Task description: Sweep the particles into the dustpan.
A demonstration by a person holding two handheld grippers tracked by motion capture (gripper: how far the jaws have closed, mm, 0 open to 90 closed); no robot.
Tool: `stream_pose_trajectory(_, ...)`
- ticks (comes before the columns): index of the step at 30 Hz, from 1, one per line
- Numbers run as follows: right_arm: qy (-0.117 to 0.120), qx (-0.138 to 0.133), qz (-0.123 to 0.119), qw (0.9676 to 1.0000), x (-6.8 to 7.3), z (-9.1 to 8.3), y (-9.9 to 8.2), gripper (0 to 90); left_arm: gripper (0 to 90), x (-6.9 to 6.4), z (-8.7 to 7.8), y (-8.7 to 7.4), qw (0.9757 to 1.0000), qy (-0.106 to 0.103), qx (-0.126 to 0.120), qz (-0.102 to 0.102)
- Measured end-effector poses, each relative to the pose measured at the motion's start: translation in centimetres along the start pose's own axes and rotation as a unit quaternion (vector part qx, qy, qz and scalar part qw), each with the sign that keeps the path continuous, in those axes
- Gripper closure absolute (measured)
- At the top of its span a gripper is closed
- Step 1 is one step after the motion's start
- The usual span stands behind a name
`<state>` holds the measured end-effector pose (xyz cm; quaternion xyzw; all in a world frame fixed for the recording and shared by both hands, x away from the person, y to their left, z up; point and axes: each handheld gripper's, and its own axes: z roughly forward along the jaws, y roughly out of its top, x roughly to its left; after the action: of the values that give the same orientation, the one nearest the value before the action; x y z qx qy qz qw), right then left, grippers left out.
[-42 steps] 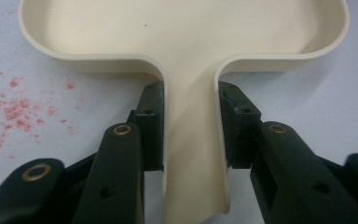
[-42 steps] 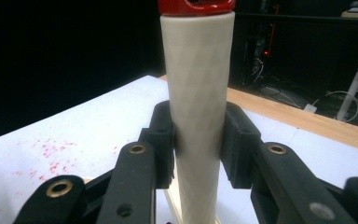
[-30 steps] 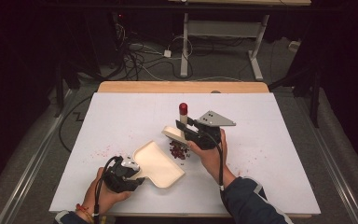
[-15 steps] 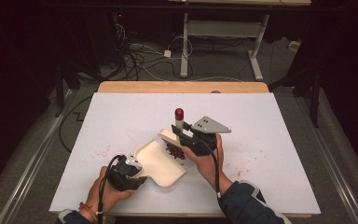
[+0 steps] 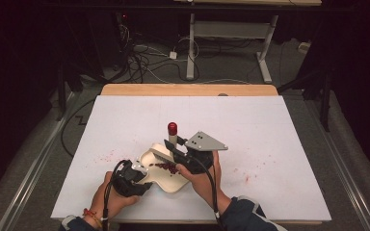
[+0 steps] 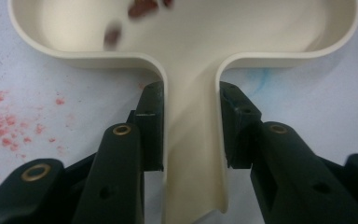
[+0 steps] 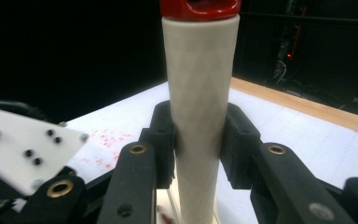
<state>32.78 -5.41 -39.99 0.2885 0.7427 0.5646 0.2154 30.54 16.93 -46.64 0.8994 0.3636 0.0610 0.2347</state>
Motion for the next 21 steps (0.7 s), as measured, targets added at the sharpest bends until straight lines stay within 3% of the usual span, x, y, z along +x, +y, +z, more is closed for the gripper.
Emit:
stream_pose_trajectory(5,-0.011,0.001,-0.018,0.9998,0.5,0.0,0.1,70.4,64.1,0.0,0.1,0.0,1.0,0.003,-0.001,0.0)
stream_pose_trajectory(11,-0.007,-0.004,-0.001,1.0,-0.4,-0.3,0.3,70.5,64.1,0.0,0.2,-0.1,1.0,0.002,0.004,0.003)
stream_pose_trajectory(15,-0.009,-0.024,0.011,0.9996,-1.2,-1.1,1.0,70.5,64.1,0.1,0.2,-0.1,1.0,0.001,0.002,0.003)
stream_pose_trajectory(21,-0.027,-0.045,0.0,0.9986,-2.3,-2.5,1.8,70.5,64.1,0.1,0.2,-0.1,1.0,0.002,0.003,0.006)
